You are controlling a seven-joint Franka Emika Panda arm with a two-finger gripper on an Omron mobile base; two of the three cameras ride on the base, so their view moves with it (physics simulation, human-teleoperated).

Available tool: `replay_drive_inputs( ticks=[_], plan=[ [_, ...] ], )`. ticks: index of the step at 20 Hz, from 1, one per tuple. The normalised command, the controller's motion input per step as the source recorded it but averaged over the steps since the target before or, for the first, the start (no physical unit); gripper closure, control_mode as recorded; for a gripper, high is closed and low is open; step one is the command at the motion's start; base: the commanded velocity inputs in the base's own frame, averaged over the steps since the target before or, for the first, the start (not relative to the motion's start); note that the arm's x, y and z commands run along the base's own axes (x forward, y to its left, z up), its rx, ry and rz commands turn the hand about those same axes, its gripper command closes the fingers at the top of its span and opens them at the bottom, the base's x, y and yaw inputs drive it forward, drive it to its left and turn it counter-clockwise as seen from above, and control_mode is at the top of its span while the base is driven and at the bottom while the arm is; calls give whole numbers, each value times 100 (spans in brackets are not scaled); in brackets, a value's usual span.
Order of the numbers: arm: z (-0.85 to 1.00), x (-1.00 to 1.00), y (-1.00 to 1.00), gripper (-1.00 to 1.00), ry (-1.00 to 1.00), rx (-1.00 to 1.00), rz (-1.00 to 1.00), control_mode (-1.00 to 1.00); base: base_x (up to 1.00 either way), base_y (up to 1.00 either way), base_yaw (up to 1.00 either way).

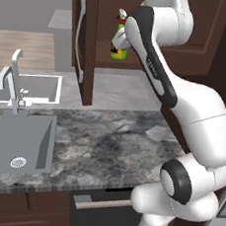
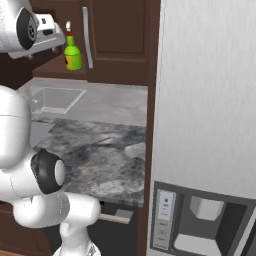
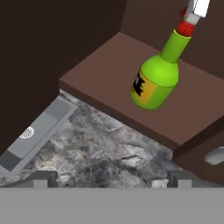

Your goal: Open the cabinet. Pick the spray and place it next to the sink. Then close the cabinet.

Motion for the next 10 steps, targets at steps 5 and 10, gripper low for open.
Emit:
replay_drive_inputs(
  ticks=[5,10],
  plan=[
    [-36,63,7,-100,-14,3,-30,-100,0,0,0],
    [0,78,1,-100,-14,14,-22,-100,0,0,0]
  ],
)
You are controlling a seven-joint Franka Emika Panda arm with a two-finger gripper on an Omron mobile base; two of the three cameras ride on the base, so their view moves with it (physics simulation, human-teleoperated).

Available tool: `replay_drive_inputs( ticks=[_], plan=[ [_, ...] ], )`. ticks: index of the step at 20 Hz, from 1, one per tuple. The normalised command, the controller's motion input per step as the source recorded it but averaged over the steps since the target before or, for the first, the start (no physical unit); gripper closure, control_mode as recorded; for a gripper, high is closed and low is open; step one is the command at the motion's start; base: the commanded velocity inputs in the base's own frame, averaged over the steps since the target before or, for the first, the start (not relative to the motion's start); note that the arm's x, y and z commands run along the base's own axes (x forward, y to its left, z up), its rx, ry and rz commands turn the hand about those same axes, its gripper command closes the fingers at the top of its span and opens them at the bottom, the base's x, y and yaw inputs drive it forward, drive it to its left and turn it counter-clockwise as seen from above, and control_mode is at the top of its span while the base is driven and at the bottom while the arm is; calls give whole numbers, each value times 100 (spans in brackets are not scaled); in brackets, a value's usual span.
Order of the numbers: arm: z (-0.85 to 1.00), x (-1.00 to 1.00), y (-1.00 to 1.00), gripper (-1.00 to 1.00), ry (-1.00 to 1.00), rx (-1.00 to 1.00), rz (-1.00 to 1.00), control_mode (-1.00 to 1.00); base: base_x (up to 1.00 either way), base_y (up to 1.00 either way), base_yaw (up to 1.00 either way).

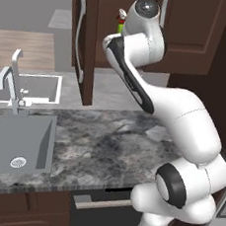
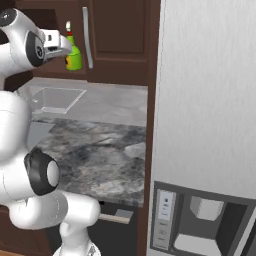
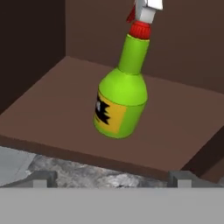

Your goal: Open the cabinet. Pick the spray and place it next to the sink. Then close the cabinet.

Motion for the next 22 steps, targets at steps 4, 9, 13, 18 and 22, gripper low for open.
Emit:
replay_drive_inputs(
  ticks=[4,9,13,18,22],
  plan=[
    [15,72,0,-100,-16,13,-13,-100,0,0,0],
    [24,65,5,-100,-8,8,-6,-100,0,0,0],
    [2,49,1,-100,-3,4,0,-100,0,0,0],
    [0,29,0,-100,-2,2,0,-100,0,0,0],
    [0,20,1,-100,-2,0,0,-100,0,0,0]
  ],
)
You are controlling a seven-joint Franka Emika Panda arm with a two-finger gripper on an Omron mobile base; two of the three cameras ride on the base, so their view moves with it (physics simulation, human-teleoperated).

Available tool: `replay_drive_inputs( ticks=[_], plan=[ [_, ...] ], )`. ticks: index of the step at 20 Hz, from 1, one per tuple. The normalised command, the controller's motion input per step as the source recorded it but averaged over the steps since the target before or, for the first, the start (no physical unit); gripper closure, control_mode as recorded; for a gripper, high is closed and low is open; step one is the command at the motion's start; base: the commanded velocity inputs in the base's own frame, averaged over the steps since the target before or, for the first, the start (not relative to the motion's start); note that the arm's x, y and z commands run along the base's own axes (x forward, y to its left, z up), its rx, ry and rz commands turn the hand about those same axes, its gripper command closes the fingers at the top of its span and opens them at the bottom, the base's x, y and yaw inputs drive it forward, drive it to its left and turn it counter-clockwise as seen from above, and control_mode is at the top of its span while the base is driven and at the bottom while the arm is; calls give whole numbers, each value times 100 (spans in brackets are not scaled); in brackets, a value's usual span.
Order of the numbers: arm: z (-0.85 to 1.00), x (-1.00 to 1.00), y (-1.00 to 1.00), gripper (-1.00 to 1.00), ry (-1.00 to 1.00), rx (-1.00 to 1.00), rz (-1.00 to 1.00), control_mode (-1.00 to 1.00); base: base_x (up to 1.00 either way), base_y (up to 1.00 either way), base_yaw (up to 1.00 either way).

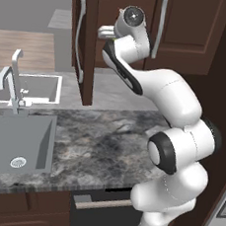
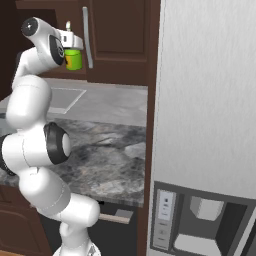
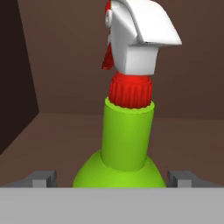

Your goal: Open the cabinet. Pick the spray and place it next to the sink. Then close the cabinet.

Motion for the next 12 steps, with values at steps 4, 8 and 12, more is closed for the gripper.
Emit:
replay_drive_inputs(
  ticks=[4,8,12],
  plan=[
    [0,14,0,-100,-2,0,0,-100,0,0,0],
    [0,3,0,-100,-1,0,0,-100,0,0,0],
    [0,2,0,-100,0,0,0,-100,0,0,0]
  ],
)
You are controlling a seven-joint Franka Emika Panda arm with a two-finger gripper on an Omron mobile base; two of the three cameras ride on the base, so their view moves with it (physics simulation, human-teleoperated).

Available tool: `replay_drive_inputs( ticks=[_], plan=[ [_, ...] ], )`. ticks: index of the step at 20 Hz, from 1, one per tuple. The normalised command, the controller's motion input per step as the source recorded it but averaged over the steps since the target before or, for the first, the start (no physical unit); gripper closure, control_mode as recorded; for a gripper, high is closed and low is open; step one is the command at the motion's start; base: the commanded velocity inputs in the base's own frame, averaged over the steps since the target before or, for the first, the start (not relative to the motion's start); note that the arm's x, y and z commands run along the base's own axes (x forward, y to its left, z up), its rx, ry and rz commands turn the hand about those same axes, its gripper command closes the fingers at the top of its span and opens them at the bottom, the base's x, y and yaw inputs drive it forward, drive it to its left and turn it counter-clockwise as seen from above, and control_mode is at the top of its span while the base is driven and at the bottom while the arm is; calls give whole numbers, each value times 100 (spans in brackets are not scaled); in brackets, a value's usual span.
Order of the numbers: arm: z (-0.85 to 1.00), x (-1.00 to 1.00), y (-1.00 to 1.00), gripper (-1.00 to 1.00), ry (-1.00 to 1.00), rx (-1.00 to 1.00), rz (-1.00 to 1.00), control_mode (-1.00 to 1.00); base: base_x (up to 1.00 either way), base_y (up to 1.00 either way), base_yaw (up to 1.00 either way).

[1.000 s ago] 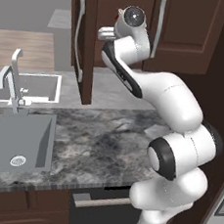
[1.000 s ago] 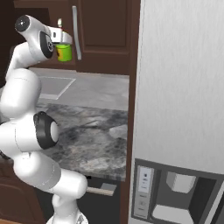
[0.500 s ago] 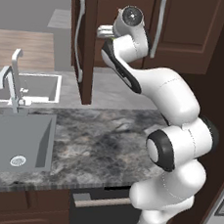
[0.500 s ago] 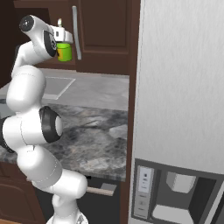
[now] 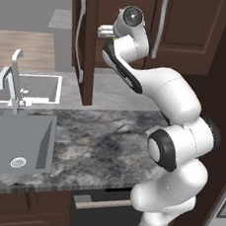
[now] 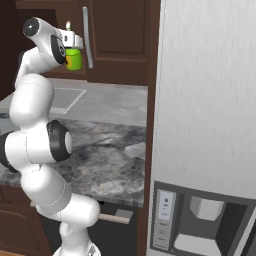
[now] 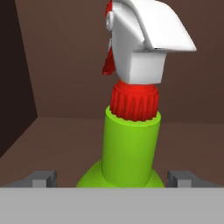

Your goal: Open the cabinet. Pick the spray and place it next to the sink. Then close the cabinet.

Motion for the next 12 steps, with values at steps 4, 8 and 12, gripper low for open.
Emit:
replay_drive_inputs(
  ticks=[4,8,12],
  plan=[
    [0,1,0,-100,0,0,0,-100,0,0,0],
    [0,0,0,-100,0,0,0,-100,0,0,0],
    [0,0,0,-100,0,0,0,-100,0,0,0]
  ],
)
